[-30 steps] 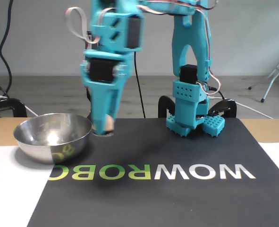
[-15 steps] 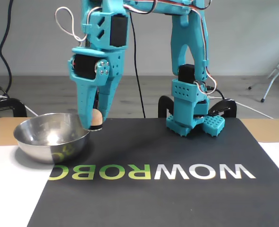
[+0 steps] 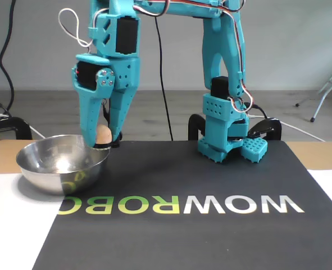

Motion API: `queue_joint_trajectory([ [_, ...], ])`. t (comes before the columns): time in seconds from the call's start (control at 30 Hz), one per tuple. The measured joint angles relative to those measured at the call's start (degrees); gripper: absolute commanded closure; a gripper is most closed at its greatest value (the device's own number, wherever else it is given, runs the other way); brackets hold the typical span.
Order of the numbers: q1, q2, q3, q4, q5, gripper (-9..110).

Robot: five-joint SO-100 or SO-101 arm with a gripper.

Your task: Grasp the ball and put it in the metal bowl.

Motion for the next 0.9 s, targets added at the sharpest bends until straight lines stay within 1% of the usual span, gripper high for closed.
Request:
queue_joint_trajectory([
  [0.47,6.86,0.00,0.00,-0.18,0.26,67],
  [0.73,8.79,0.00,0.00,-2.11,5.10,67],
  [0.9,10.81,0.00,0.00,-3.87,5.89,67],
])
